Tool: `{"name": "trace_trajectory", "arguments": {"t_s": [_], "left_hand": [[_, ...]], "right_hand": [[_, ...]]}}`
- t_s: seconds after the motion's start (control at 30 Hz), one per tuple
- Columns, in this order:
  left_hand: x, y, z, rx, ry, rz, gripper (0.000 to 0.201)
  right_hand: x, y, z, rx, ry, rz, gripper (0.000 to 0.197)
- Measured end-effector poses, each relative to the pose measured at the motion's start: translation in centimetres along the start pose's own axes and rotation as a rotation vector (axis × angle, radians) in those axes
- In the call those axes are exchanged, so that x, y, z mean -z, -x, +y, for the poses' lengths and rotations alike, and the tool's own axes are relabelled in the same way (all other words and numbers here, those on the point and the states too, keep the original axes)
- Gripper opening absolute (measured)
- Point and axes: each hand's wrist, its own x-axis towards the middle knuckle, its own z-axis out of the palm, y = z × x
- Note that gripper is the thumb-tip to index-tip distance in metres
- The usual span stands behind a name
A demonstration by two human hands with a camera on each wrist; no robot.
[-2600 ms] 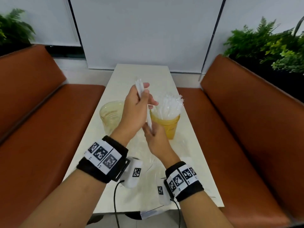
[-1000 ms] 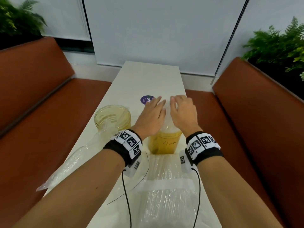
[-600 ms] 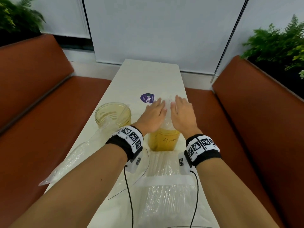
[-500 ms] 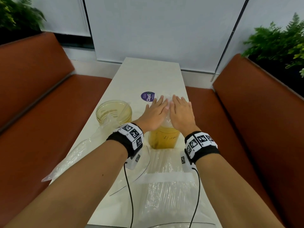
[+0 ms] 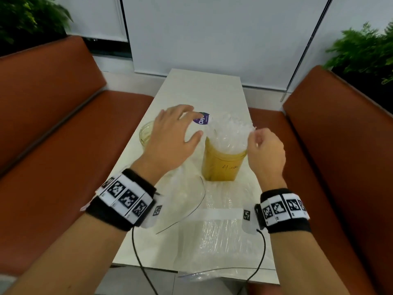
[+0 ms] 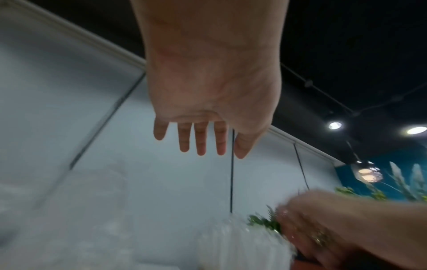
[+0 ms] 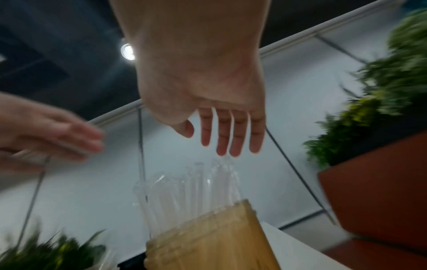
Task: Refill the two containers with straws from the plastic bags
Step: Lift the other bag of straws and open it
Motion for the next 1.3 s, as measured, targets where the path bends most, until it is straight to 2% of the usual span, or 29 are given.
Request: {"name": "trace_trajectory", "arguments": {"t_s": [0.07,0.1,0.17,0.23,0.3,0.43,0.5,0.57,0.63,0.7,0.77,0.87,0.93,1.0,1.1,1.17,1.23,1.3], "left_hand": [[1.5,2.6,-1.7,0.108,-0.093,0.061,0.046],[1.7,3.8,-2.7,0.177,-0.146,0.044,0.050],[1.4,6.3,-4.4,0.329,-0.194,-0.070,0.065],[0.4,8.4,-5.7,0.446,-0.150,-0.188,0.075],[-0.4,10.2,-6.8,0.490,-0.067,-0.216,0.075],[-1.4,12.9,-9.3,0.537,0.006,-0.184,0.066],[-1.5,13.8,-10.5,0.572,0.017,-0.178,0.066],[-1.4,14.6,-11.5,0.611,0.007,-0.187,0.065],[-1.3,15.4,-12.4,0.628,0.001,-0.192,0.065],[-1.5,16.0,-13.0,0.640,0.007,-0.197,0.066],[-2.0,16.5,-13.1,0.641,0.004,-0.207,0.066],[-3.0,16.6,-12.2,0.617,0.031,-0.184,0.066],[-3.7,16.4,-11.4,0.591,0.076,-0.174,0.067],[-4.2,16.1,-10.7,0.593,0.152,-0.228,0.069],[-3.8,15.5,-9.6,0.578,0.099,-0.305,0.063],[-2.3,14.8,-8.1,0.442,0.100,-0.210,0.067],[-0.2,13.6,-5.6,0.256,0.432,-0.132,0.071],[1.3,12.1,-3.1,0.191,0.802,-0.152,0.065]], "right_hand": [[-0.2,2.3,2.5,-0.252,0.091,-0.158,0.043],[-0.6,3.6,3.6,-0.373,0.157,-0.274,0.057],[-1.7,6.3,5.2,-0.578,0.230,-0.485,0.088],[-2.7,8.6,5.8,-0.701,0.182,-0.602,0.103],[-3.6,9.9,6.2,-0.747,0.067,-0.646,0.105],[-4.3,10.6,7.4,-0.745,-0.139,-0.598,0.103],[-3.4,11.0,7.8,-0.732,-0.228,-0.546,0.095],[-1.7,11.4,7.7,-0.662,-0.270,-0.468,0.073],[1.0,11.2,7.5,-0.569,-0.304,-0.360,0.038],[4.4,10.7,6.9,-0.511,-0.327,-0.233,0.022],[7.5,10.3,5.6,-0.483,-0.422,-0.106,0.027],[10.5,10.3,2.4,-0.494,-0.697,0.063,0.038],[11.0,10.1,0.1,-0.518,-0.853,0.166,0.043],[10.4,9.6,-1.8,-0.583,-0.977,0.269,0.046],[8.2,9.4,-4.5,-0.627,-1.165,0.306,0.052],[6.5,9.6,-6.2,-0.638,-1.283,0.275,0.058],[4.9,9.9,-7.6,-0.684,-1.351,0.210,0.058],[3.5,10.4,-8.9,-0.709,-1.377,0.130,0.047]]}}
